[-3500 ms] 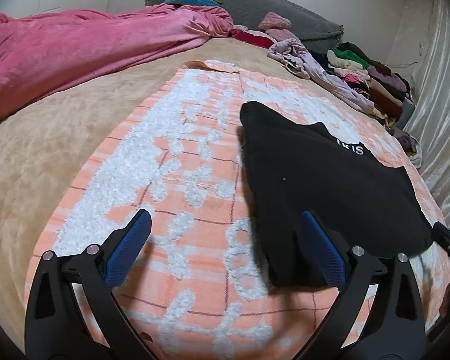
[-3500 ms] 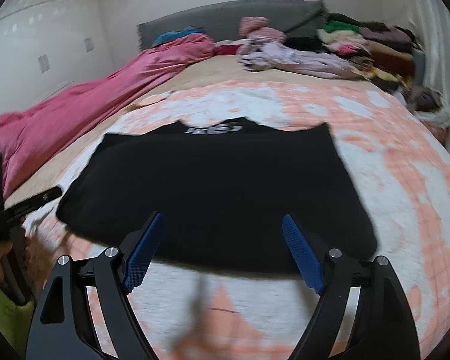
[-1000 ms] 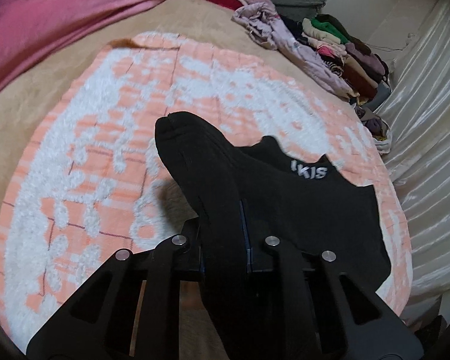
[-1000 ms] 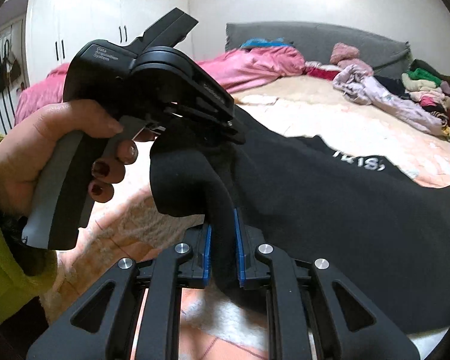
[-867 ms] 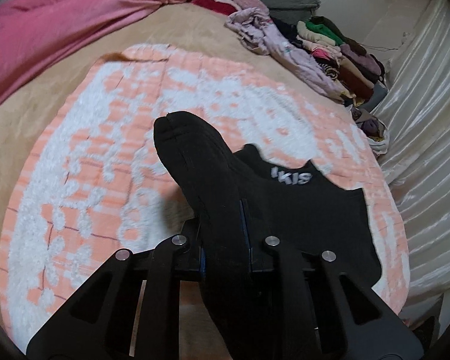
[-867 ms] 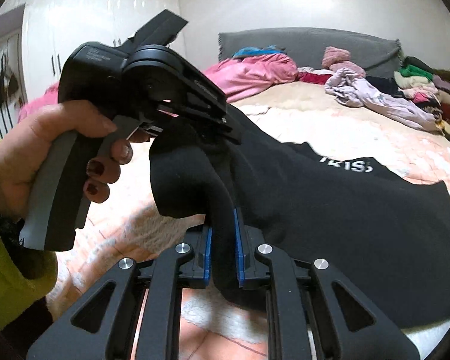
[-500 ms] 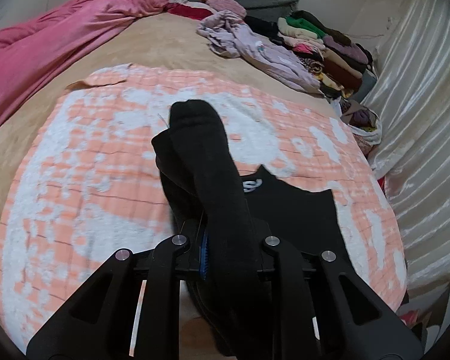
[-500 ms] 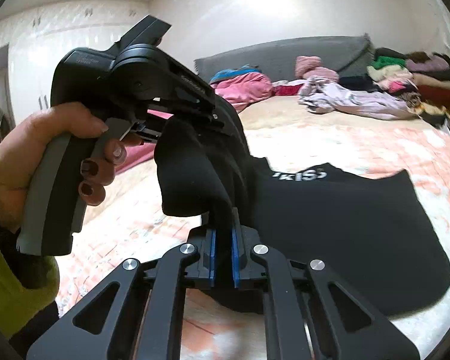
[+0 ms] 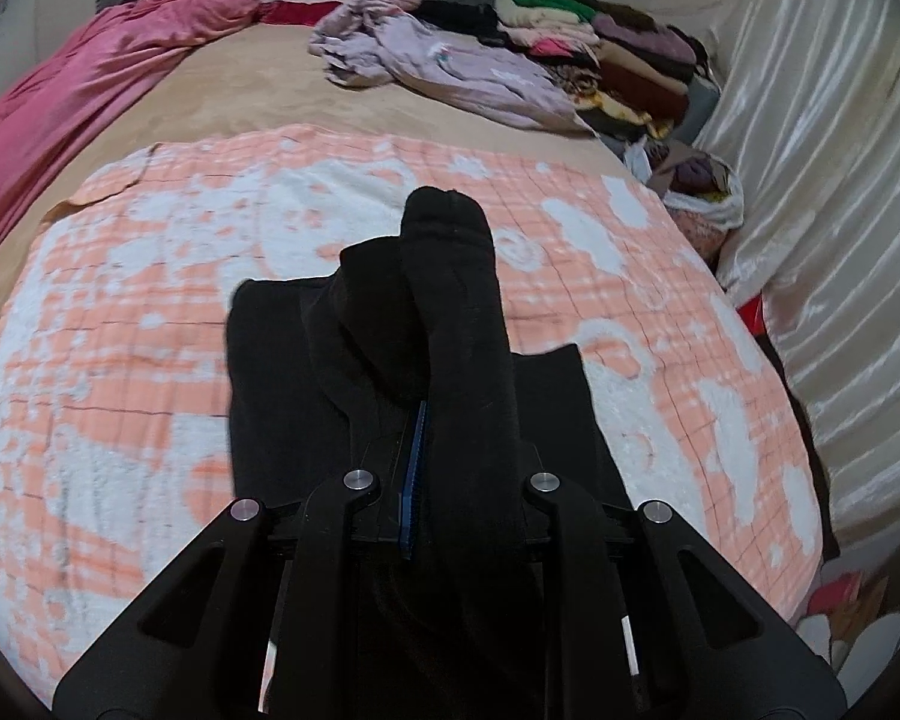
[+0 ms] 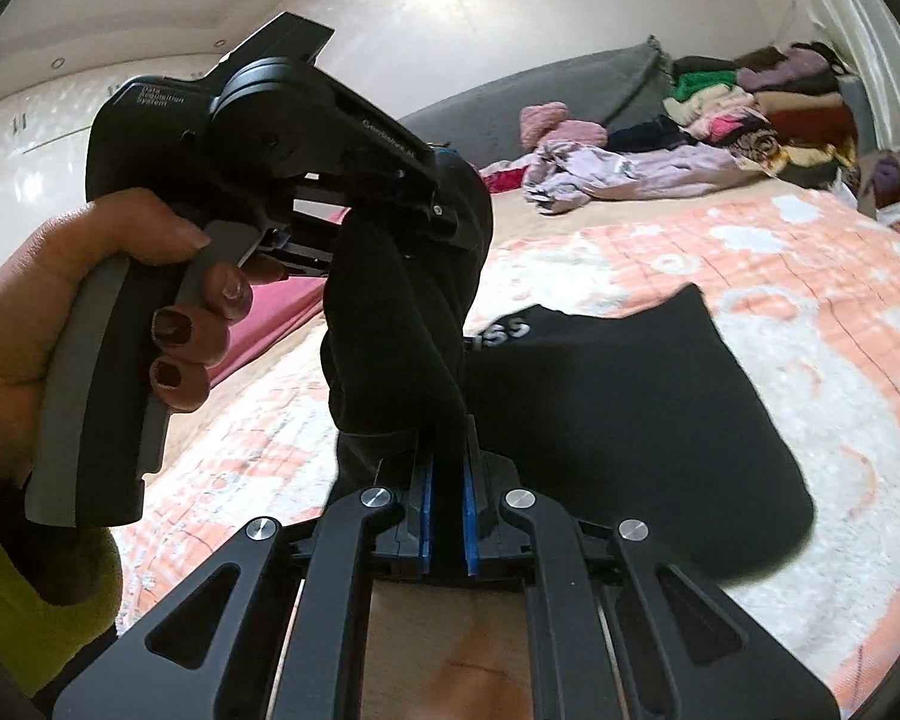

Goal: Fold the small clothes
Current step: 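Fold the lifted sweatshirt half over onto the rest with the right tool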

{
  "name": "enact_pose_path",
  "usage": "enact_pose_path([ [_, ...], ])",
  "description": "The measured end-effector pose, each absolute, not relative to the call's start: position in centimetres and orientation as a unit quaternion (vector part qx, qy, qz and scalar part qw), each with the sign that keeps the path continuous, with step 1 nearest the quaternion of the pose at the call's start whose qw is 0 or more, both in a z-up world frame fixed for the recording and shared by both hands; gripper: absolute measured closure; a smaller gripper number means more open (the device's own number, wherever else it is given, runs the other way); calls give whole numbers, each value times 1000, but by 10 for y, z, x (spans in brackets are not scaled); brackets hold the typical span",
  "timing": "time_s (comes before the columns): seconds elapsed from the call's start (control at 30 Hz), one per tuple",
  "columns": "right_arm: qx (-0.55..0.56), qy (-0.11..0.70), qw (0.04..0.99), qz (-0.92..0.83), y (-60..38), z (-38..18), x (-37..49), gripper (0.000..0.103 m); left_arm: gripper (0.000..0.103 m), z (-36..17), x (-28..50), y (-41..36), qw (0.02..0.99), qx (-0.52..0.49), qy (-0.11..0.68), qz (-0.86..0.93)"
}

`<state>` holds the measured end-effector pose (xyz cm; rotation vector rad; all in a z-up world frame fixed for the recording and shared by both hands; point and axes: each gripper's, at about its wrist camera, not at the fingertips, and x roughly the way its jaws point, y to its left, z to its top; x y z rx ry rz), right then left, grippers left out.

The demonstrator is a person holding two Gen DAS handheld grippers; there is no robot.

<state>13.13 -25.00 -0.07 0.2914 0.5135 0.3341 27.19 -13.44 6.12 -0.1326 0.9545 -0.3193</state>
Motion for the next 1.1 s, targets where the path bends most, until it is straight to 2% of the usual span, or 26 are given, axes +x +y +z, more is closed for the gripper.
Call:
enact_pose_path([
  [0.2,166,253,942,146,-274,-8,125,96,93,52,278,-171,868,-53,467,-160],
  [0.33,180,259,940,133,-288,-14,124,97,88,42,283,-192,866,-47,470,-162],
  [0.37,190,268,936,129,-292,-19,126,97,81,39,284,-197,866,-44,470,-163],
  [0.4,201,276,932,125,-296,-22,127,96,64,35,285,-200,865,-46,472,-166],
  [0.47,223,293,922,118,-303,-29,131,96,41,30,285,-200,861,-66,469,-185],
  [0.6,278,318,899,116,-323,-48,135,94,40,41,271,-181,871,-94,434,-209],
  [0.77,292,319,895,113,-333,-53,125,91,44,47,243,-136,904,-54,395,-153],
  [0.97,235,302,922,61,-339,-27,101,83,44,10,216,-108,909,-18,403,-110],
  [1.1,188,273,942,49,-346,6,103,82,47,-18,206,-110,904,-15,410,-121],
])
